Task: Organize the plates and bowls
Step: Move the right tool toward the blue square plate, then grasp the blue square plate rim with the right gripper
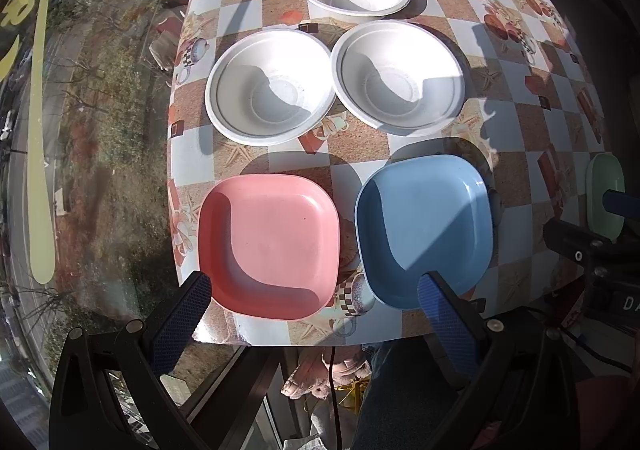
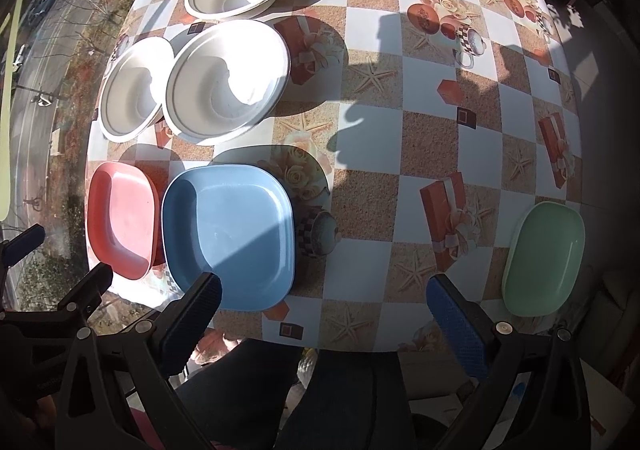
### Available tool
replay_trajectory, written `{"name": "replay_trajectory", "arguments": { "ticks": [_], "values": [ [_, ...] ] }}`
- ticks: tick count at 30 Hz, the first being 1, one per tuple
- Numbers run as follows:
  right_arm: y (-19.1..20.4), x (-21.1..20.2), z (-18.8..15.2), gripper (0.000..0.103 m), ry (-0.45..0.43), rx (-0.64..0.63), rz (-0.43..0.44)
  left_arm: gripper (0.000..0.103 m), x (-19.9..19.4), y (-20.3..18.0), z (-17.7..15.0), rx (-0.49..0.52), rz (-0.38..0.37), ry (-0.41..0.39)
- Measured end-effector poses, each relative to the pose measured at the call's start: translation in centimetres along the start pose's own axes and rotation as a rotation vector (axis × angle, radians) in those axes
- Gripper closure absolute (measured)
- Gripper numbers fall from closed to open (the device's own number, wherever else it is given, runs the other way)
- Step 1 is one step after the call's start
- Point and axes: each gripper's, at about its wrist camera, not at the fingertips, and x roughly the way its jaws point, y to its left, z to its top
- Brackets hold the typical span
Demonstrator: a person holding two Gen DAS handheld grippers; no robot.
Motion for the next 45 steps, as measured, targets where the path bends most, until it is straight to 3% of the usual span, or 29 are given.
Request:
{"name": "replay_trajectory", "arguments": {
  "ticks": [19,28,36,45],
  "values": [
    [0.2,1.3,0.1,0.000,0.016,-0.006,-0.036,0.000,2.6,2.0,-0.2,-0.050,0.007,0.023],
    [-0.2,5.5,0.6,0.000,0.077,-0.004,-0.084,0.000,6.3,2.0,0.7,-0.089,0.008,0.067],
    [-0.4,10.4,0.7,0.000,0.161,-0.005,-0.135,0.000,7.8,0.3,0.9,-0.063,0.029,0.098],
    [-1.2,14.4,1.0,0.000,0.139,0.013,-0.114,0.000,8.9,-3.0,1.8,-0.022,0.010,0.097]
  ]
}}
